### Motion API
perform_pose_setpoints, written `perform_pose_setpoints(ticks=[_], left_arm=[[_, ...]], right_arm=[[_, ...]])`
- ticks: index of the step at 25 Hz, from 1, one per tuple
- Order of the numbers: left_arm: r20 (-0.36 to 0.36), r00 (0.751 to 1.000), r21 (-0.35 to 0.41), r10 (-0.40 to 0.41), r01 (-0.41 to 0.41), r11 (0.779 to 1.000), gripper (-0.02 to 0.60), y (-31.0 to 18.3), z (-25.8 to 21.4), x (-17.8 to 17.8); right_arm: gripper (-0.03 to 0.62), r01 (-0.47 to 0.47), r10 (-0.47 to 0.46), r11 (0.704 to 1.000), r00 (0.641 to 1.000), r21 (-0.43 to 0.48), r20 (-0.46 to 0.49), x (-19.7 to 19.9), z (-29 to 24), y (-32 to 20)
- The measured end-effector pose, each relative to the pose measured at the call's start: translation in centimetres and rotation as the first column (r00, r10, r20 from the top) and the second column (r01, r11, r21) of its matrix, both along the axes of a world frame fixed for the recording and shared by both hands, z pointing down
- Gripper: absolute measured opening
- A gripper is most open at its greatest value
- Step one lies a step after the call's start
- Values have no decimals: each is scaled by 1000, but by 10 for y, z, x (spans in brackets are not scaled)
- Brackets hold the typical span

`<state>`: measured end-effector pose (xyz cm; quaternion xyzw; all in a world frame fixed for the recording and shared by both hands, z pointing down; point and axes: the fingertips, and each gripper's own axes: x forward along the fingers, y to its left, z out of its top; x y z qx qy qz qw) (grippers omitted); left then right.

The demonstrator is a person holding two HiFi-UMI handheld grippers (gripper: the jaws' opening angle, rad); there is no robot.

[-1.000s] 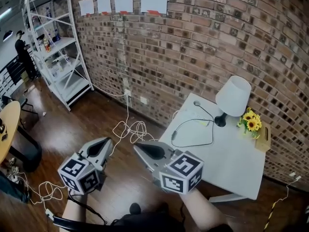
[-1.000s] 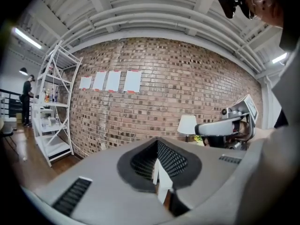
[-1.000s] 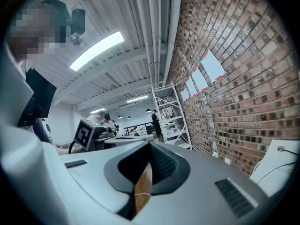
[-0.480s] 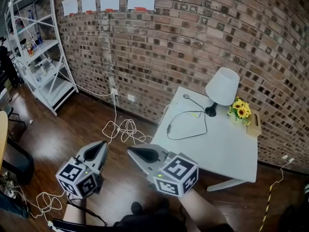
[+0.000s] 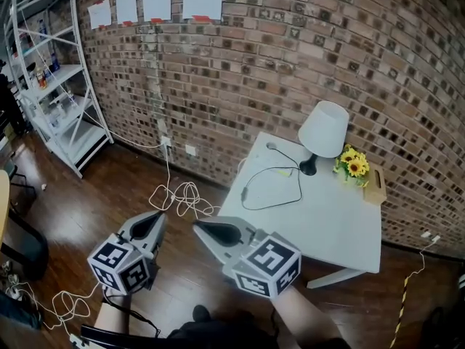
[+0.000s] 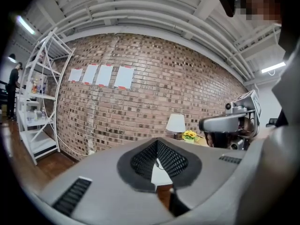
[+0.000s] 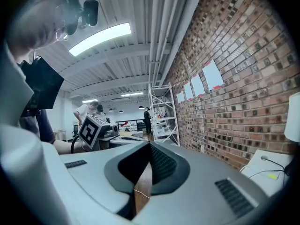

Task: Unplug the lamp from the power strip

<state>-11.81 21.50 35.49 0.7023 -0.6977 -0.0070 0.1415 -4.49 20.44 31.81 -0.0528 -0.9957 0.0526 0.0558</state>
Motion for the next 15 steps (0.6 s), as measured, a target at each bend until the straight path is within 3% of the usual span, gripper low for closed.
perform_pose_setpoints(ticks=[7, 15], left_arm=[[120, 993, 16, 14, -16, 1000, 8, -30, -5, 42], [140, 990, -1, -8, 9, 1000, 8, -45, -8, 80]], right_arm=[[-18, 13, -13, 1000, 1000, 10, -15, 48, 2, -21], [-18, 32, -32, 999, 999, 7, -9, 82, 3, -41]])
